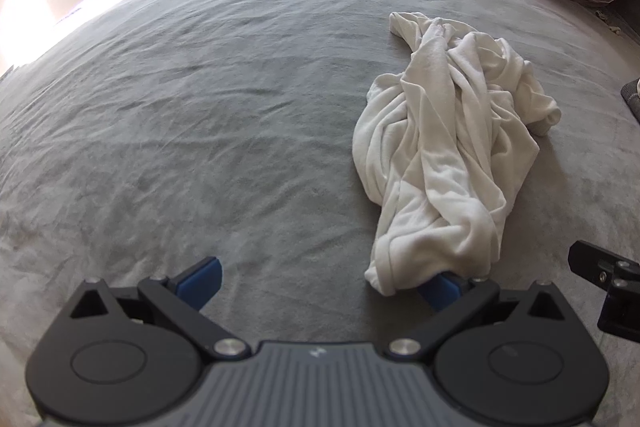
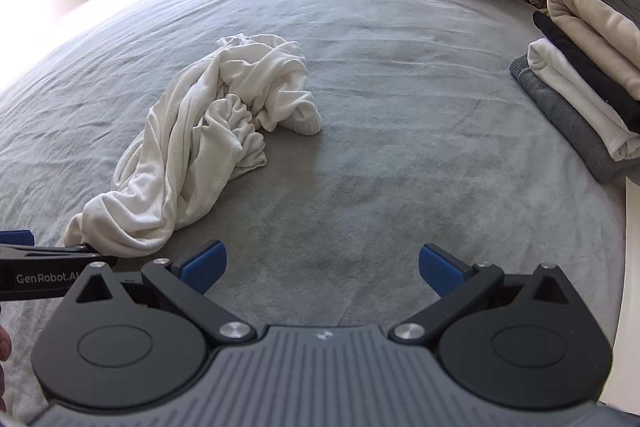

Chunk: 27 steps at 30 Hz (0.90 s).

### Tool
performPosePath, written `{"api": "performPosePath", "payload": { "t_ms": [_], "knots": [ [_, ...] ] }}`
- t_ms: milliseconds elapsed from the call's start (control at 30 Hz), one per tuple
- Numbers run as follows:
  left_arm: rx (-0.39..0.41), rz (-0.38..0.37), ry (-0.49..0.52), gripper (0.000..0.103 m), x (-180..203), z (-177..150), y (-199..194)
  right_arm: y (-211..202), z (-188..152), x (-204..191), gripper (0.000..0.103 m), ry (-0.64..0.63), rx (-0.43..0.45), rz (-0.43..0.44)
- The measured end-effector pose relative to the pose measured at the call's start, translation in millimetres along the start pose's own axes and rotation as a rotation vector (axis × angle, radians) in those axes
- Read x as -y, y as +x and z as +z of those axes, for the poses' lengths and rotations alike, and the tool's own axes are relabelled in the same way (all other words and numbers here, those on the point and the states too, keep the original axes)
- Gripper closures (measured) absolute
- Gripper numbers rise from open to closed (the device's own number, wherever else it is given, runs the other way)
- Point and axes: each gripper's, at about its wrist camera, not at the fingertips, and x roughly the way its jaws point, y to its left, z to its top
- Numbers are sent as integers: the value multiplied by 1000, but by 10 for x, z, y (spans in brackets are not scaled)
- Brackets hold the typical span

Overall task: Fold clothes
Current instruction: 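Move both grippers toward the crumpled white garment on the bed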

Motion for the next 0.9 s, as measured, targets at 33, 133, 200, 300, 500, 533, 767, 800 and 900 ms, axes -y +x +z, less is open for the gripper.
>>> {"api": "performPosePath", "payload": {
  "t_ms": [33, 133, 200, 300, 500, 533, 767, 800, 900],
  "knots": [
    [-15, 7, 5, 0, 12, -8, 43, 4, -1, 1, 0, 2, -3, 0],
    [-27, 9, -5, 0, 15, -21, 118, 33, 2, 10, 0, 7, -15, -1],
    [-19, 11, 6, 0, 34, -26, 118, 58, 3, 16, 0, 7, -25, -2],
    [15, -1, 23, 0, 27, -81, 157, 123, -5, 40, 0, 9, -46, 0],
    [-19, -30, 28, 0, -12, 3, 193, 316, -44, 81, 0, 20, -102, -36],
    [-32, -41, 20, 0, -32, 35, 189, 321, -55, 73, 0, 23, -99, -41],
    [58, -148, -32, 0, -256, 162, 7, 316, -62, 38, 0, -5, -96, -46],
    [66, -160, -37, 1, -284, 182, -1, 319, -49, 30, 0, -13, -95, -45],
    [88, -198, -52, 1, -367, 244, -27, 312, -14, -14, 0, -29, -82, -40]
  ]
}}
